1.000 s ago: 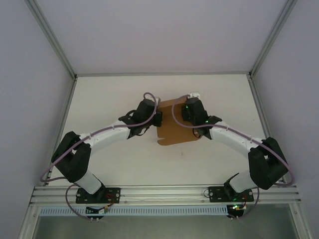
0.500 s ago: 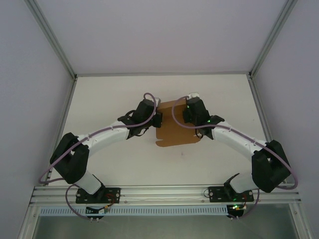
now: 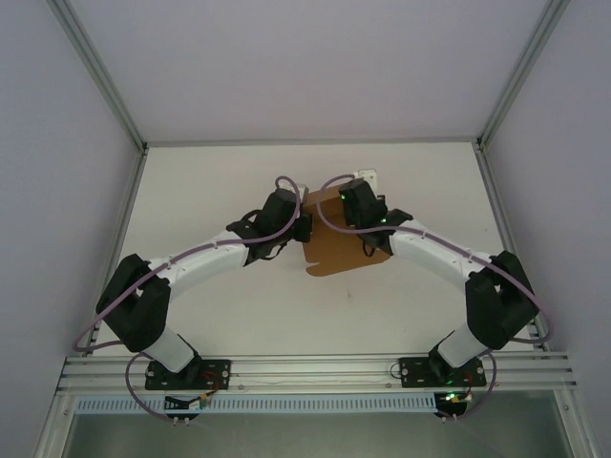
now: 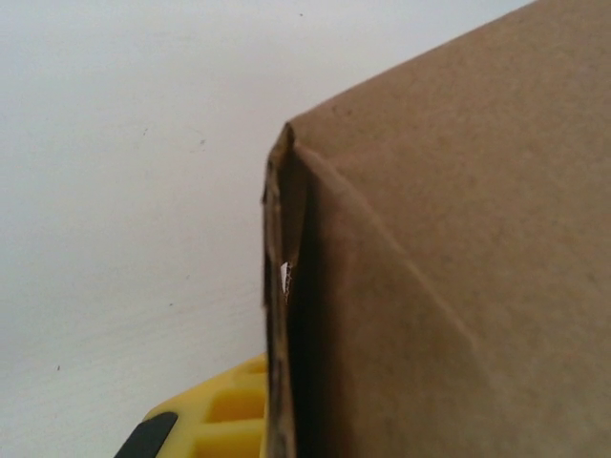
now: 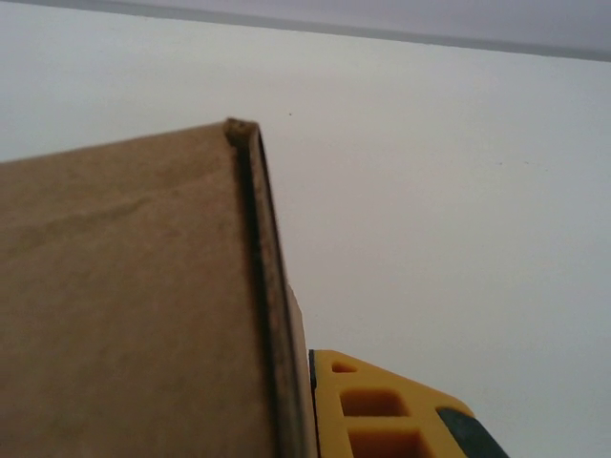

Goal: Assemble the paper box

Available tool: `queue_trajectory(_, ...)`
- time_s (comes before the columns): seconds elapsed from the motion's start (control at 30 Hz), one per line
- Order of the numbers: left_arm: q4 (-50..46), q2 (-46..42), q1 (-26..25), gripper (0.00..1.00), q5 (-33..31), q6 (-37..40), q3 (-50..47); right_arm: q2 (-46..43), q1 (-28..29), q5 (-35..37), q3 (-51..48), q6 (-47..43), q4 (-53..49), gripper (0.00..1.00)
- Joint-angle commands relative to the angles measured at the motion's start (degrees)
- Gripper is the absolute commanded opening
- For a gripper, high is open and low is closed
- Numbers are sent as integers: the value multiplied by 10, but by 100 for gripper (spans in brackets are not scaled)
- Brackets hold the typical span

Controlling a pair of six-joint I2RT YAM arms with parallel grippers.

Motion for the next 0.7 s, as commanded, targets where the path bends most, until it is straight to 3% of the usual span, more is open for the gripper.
queue_trajectory(0.0, -38, -11, -2, 0, -14, -2, 20, 32, -28, 148, 6, -25, -14, 0)
queue_trajectory(0.17, -39, -9, -2, 0, -19, -8, 22, 30, -29, 142, 4, 1, -38, 0)
queue_trajectory(0.27, -40, -6, -2, 0, -16, -10, 24, 23, -29, 108, -3, 2, -27, 0)
queue_trajectory(0.33, -42, -4, -3, 0, -17, -11, 26, 4, -28, 50, -17, -9, -6, 0)
queue_trajectory(0.37, -43, -4, -2, 0, -15, -11, 27, -9, -28, 18, -23, -6, 2, 12)
queue_trajectory(0.67, -42, 2, -3, 0, -26, -23, 29, -86, -29, -138, -60, -19, -10, 36)
